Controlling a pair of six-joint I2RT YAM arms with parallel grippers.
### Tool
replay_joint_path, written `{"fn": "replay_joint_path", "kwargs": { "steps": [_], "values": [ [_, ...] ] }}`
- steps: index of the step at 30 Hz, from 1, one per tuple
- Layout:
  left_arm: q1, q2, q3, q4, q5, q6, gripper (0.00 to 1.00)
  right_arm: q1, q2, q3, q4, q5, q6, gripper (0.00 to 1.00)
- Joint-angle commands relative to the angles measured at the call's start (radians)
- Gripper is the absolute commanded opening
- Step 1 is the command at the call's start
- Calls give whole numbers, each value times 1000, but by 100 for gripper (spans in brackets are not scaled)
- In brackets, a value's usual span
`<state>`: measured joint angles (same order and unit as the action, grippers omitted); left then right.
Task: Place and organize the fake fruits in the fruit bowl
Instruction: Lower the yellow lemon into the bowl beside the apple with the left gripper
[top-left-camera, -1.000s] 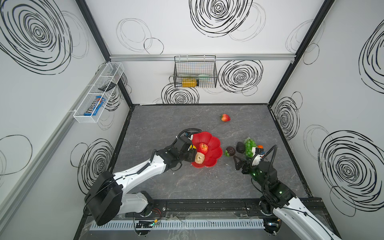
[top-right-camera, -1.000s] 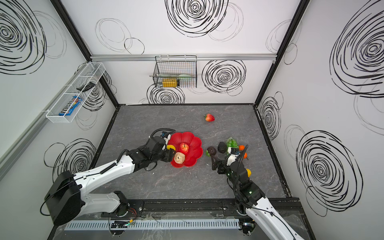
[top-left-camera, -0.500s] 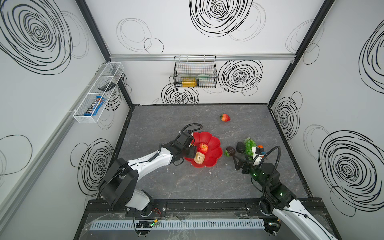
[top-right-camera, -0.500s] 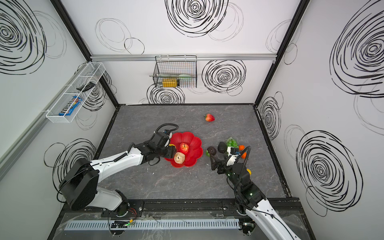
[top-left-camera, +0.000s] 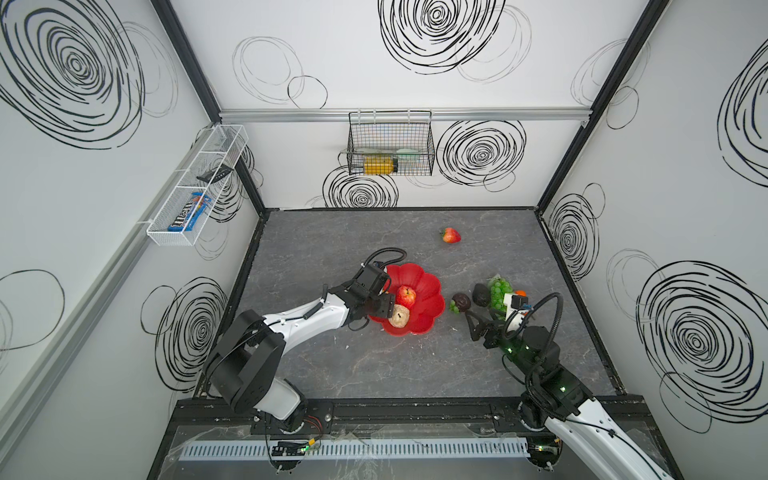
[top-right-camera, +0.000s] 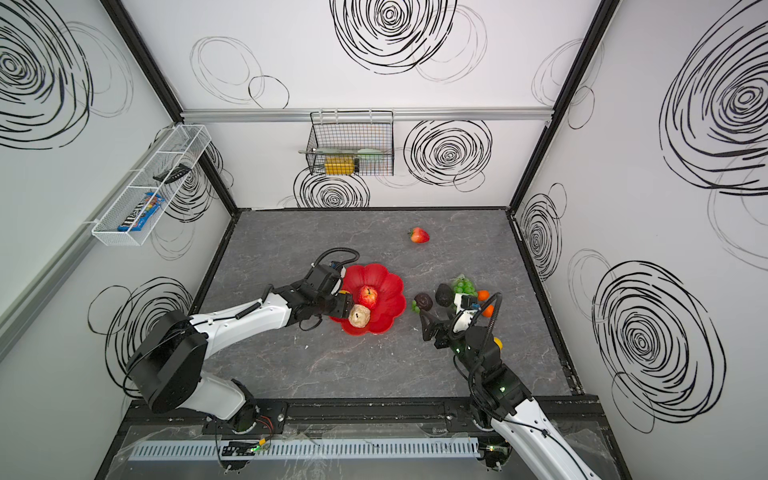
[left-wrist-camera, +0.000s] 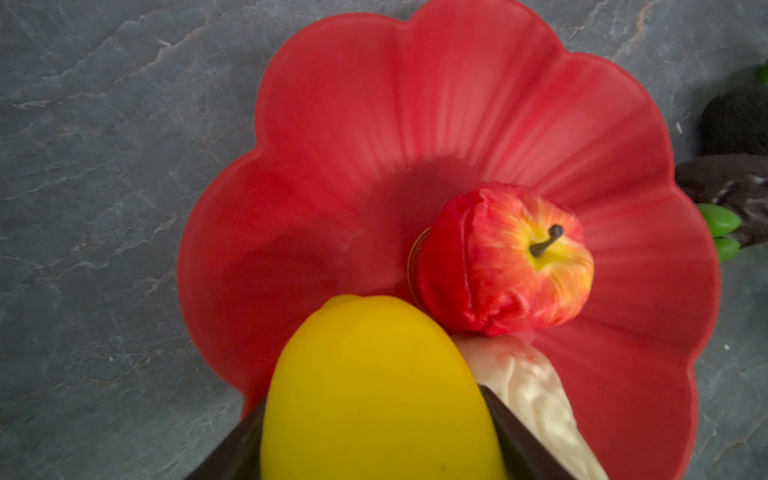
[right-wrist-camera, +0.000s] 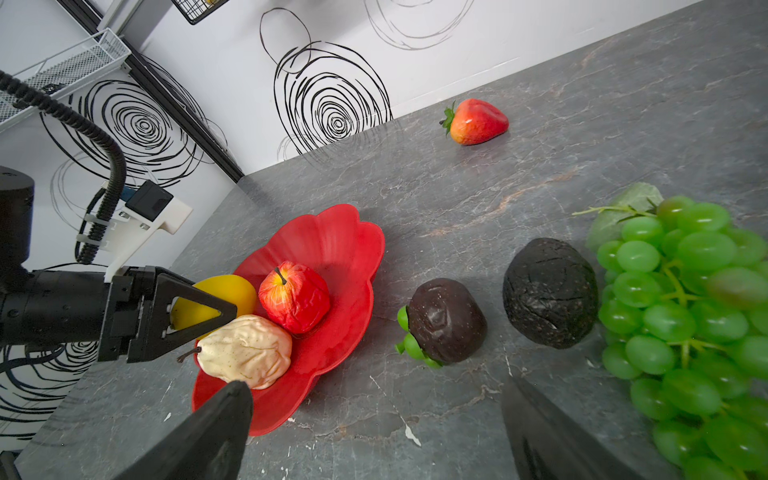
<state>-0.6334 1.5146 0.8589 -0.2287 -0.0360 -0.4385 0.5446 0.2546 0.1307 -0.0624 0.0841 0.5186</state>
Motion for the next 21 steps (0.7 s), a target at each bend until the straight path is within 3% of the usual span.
{"fn": "replay_joint_path", "kwargs": {
  "steps": [1, 21],
  "values": [
    [9, -1, 11, 32, 15, -6, 73, -3, -12, -10, 33, 0, -8, 97],
    [13, -32, -27, 37, 14, -17, 70, -3, -10, -11, 36, 0, -8, 97]
  ]
}}
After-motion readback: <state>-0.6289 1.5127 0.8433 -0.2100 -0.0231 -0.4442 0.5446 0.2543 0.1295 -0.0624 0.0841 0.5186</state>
